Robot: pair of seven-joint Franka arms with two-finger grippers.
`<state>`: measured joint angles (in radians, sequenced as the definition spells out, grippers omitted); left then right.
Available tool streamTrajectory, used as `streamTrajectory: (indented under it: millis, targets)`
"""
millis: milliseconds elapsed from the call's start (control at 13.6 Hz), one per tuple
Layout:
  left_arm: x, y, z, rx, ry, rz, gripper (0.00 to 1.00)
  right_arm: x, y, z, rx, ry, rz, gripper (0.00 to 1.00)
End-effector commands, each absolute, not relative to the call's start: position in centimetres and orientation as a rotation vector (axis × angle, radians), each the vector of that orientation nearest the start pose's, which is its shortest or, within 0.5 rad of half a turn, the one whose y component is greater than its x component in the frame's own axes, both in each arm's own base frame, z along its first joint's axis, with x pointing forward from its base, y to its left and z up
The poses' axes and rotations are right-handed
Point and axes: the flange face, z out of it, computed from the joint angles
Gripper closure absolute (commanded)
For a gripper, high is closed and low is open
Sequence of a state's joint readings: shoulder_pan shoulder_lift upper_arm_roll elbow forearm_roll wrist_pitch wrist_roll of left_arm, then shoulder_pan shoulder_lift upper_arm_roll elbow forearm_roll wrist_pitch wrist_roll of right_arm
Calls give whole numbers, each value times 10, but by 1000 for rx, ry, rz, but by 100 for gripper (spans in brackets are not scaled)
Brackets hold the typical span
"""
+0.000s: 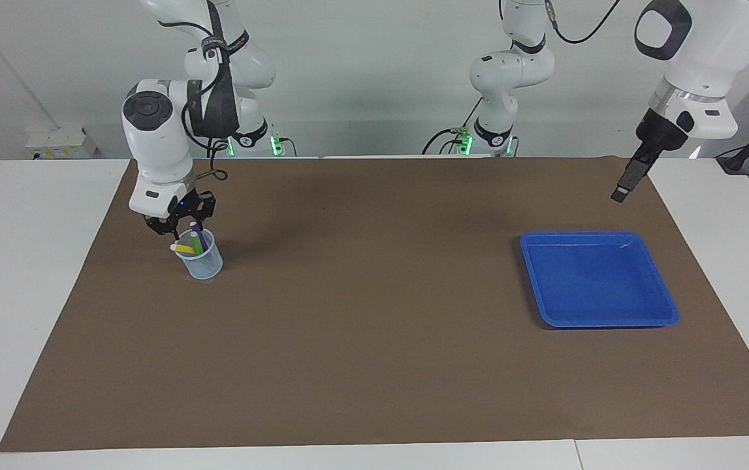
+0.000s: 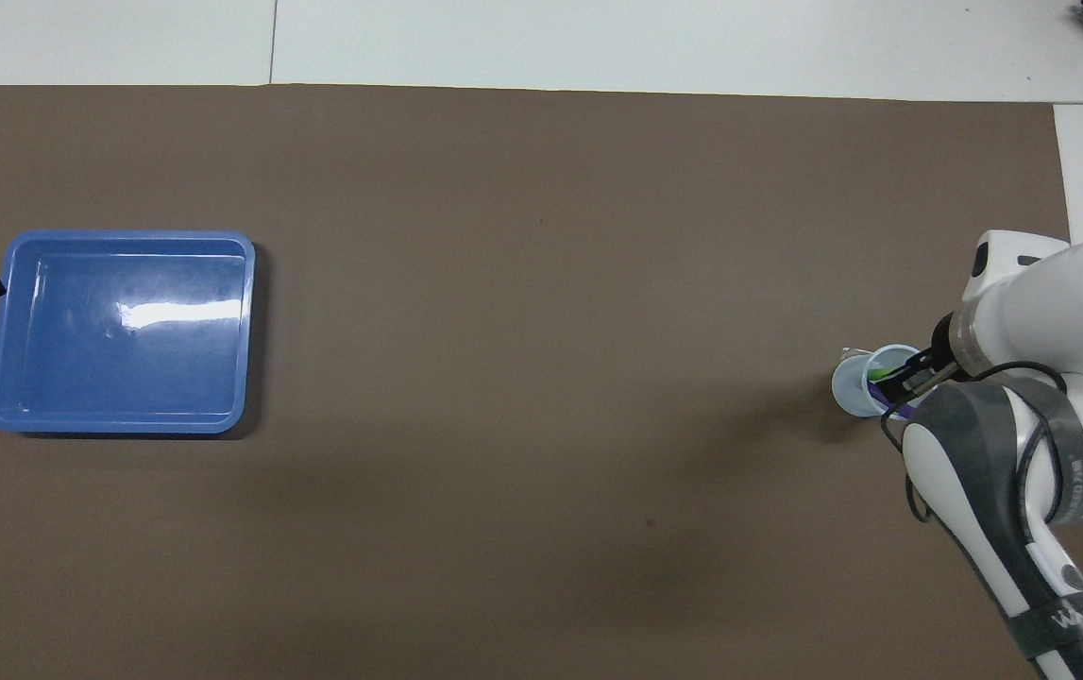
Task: Transfer and insert pens with both arms
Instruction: 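Insert the green pen into the white cup with the right gripper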
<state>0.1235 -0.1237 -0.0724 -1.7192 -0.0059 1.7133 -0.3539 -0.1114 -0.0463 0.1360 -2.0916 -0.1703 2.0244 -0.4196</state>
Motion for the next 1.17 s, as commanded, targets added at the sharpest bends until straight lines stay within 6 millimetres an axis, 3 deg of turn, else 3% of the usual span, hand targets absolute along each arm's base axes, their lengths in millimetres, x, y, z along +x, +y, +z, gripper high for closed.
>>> streamTrajectory:
  millis: [0,220,514,808,955,1101]
  targets:
    - [530,6,650,-3078,-354,-127,0,535,13,479,-3123,-717,47,0]
    - [527,-6,658,-3093,-96,-23,0,540,22,546,-3099,-696,85,0]
    - [522,-19,646,-3098,-47,56,0,518,43,636,-3057,-701,203,0]
    - [516,-18,619,-3098,-33,130,0,517,46,633,-3071,-626,192,0]
    - [519,-14,621,-3101,-53,90,0,529,47,616,-3099,-523,91,0]
    - [522,-14,620,-3102,-51,78,0,529,61,619,-3105,-562,90,0]
